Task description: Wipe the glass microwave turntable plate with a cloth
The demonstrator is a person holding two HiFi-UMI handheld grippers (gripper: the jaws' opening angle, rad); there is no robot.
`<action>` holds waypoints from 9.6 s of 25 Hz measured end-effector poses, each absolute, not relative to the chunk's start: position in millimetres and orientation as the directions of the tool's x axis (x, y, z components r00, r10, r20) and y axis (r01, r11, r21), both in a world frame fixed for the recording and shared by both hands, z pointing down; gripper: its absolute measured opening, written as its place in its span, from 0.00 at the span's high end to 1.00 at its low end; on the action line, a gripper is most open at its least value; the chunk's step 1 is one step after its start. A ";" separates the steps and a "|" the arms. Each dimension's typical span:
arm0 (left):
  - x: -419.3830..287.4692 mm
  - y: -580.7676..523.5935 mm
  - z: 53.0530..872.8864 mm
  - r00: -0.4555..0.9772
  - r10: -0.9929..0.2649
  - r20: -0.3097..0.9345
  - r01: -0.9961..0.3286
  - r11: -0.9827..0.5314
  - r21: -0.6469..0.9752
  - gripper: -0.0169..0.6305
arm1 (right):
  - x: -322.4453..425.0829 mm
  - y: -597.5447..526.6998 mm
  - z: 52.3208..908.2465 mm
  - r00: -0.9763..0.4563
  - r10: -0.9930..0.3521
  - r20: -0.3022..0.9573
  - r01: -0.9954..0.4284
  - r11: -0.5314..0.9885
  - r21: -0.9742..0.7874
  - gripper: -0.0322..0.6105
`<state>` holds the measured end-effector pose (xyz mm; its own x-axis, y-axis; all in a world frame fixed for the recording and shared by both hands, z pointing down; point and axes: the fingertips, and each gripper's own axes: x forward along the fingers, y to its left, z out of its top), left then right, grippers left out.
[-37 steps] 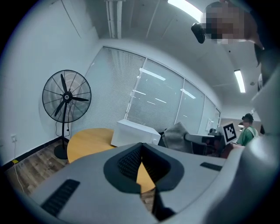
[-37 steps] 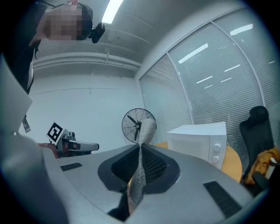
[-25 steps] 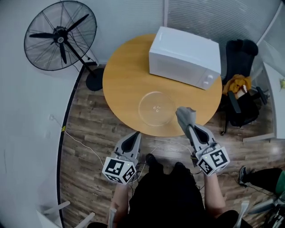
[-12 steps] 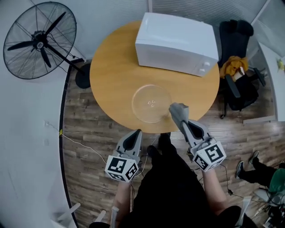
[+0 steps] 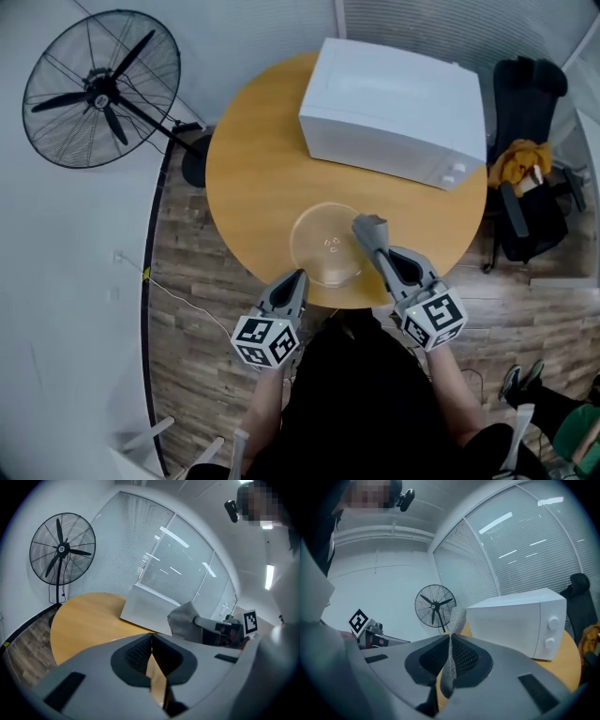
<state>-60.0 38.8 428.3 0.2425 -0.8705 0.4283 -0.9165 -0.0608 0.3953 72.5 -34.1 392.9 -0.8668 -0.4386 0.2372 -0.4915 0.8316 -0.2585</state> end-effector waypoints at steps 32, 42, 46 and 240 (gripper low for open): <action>-143.5 22.5 628.0 0.407 -0.641 0.651 -0.757 0.162 0.633 0.71 | 17.6 -60.8 509.1 -0.701 -0.457 0.547 -0.615 0.776 -0.140 0.92; -142.0 14.0 653.1 0.503 -0.574 0.646 -0.716 0.141 0.684 0.72 | 7.0 -65.7 548.5 -0.604 -0.490 0.629 -0.681 0.727 -0.087 0.92; -143.7 14.9 655.9 0.529 -0.553 0.644 -0.710 0.127 0.693 0.77 | 9.2 -69.7 563.8 -0.565 -0.503 0.654 -0.709 0.702 -0.072 0.92; -146.0 15.3 663.6 0.435 -0.552 0.711 -0.834 0.050 0.550 0.91 | -66.7 33.6 662.0 -0.638 -0.040 0.769 -0.369 0.892 -0.260 0.91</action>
